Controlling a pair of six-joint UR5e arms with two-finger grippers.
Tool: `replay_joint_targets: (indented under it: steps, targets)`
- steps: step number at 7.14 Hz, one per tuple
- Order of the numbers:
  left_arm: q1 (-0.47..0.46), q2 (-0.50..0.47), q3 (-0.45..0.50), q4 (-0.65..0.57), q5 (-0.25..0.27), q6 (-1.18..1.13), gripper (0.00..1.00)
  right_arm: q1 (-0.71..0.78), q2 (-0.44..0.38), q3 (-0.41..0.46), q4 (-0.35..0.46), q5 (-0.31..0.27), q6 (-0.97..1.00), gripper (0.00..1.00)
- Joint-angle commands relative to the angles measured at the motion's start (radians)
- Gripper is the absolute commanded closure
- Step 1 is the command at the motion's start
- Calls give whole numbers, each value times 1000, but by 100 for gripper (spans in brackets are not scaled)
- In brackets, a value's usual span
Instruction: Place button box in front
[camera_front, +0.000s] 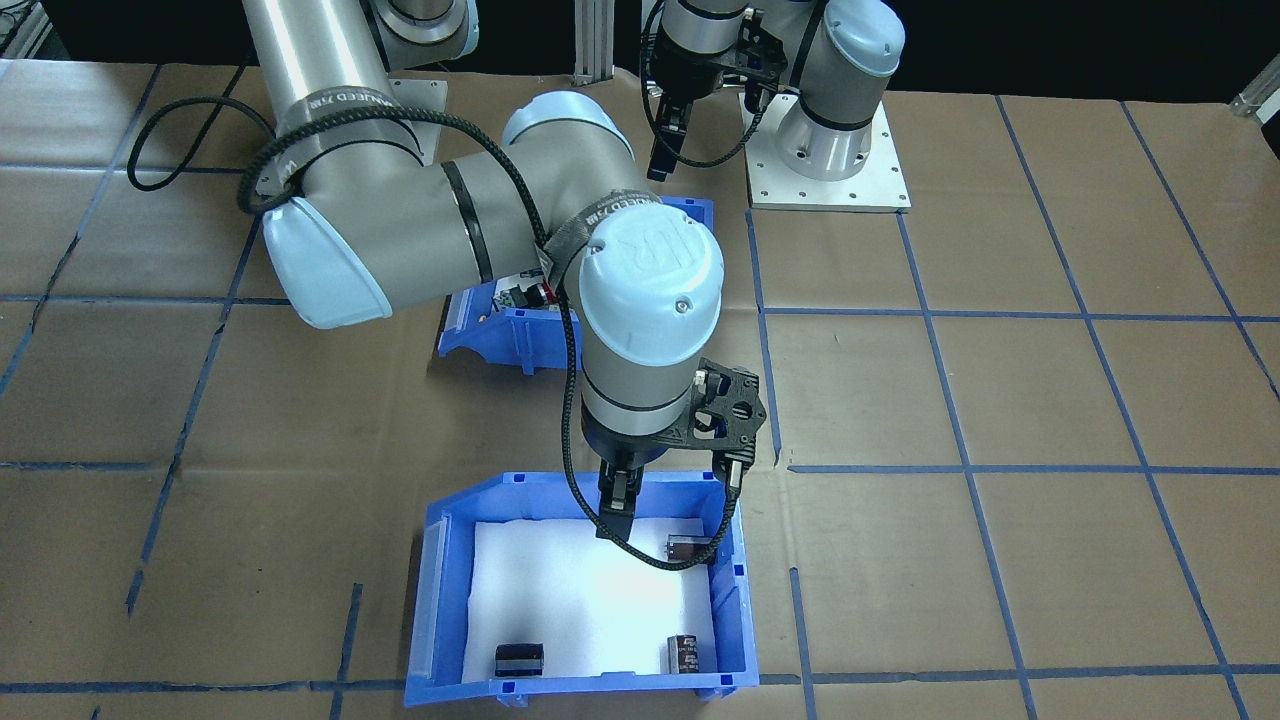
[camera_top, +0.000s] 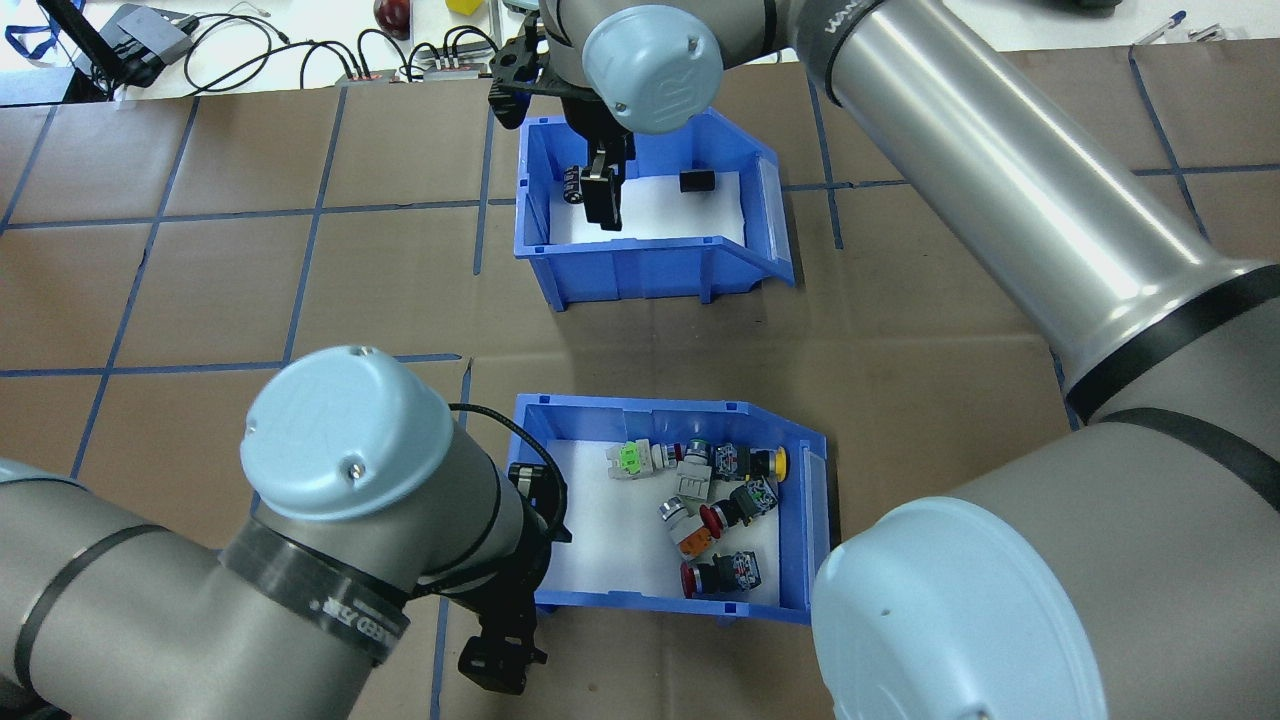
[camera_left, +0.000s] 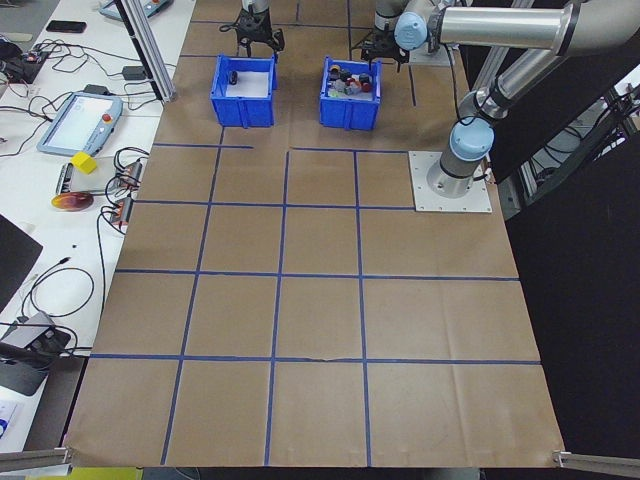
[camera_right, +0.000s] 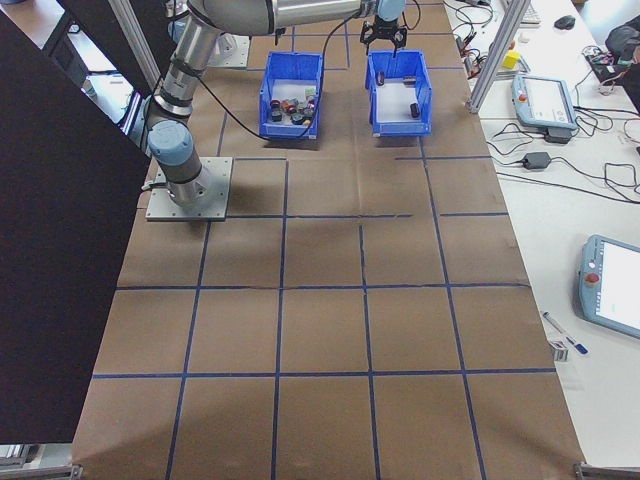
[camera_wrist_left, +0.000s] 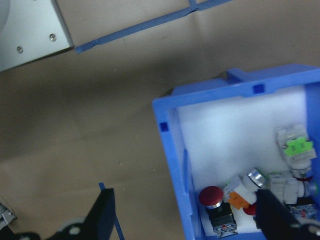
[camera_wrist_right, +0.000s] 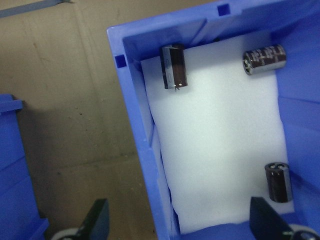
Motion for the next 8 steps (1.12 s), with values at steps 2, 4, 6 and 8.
replay_joint_targets:
  steps: [2,4,6,8]
  targets:
    - [-85,-8,-195,376,3,-172,3,5,37,103,-110,-5,-36,0]
    - [-93,-81,-194,438,0,-209,7,5,39,187,-261,-6,-31,5]
    - [-98,-156,-193,476,0,-212,6,5,25,189,-273,-12,-28,52]
    - [-116,-213,-191,492,12,-208,7,2,4,188,-270,-11,-30,80]
